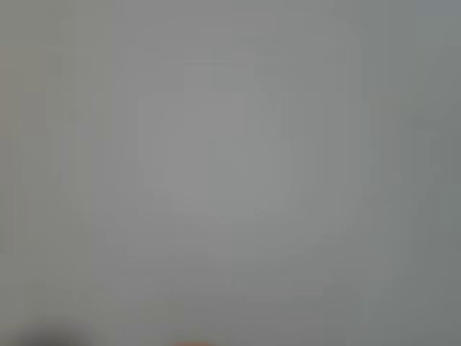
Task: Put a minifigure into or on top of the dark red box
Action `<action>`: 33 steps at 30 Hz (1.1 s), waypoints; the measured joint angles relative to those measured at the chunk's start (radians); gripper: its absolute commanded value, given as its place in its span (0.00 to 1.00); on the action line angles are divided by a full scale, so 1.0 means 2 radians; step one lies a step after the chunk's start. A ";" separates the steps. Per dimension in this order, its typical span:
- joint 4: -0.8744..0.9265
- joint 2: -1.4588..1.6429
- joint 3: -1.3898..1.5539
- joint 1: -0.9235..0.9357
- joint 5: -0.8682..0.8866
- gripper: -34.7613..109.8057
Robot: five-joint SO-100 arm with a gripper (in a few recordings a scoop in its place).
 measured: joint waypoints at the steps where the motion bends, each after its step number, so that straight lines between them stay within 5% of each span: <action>1: 0.000 0.000 0.000 0.000 0.000 0.24; 33: -0.001 -0.002 0.000 0.003 0.012 0.24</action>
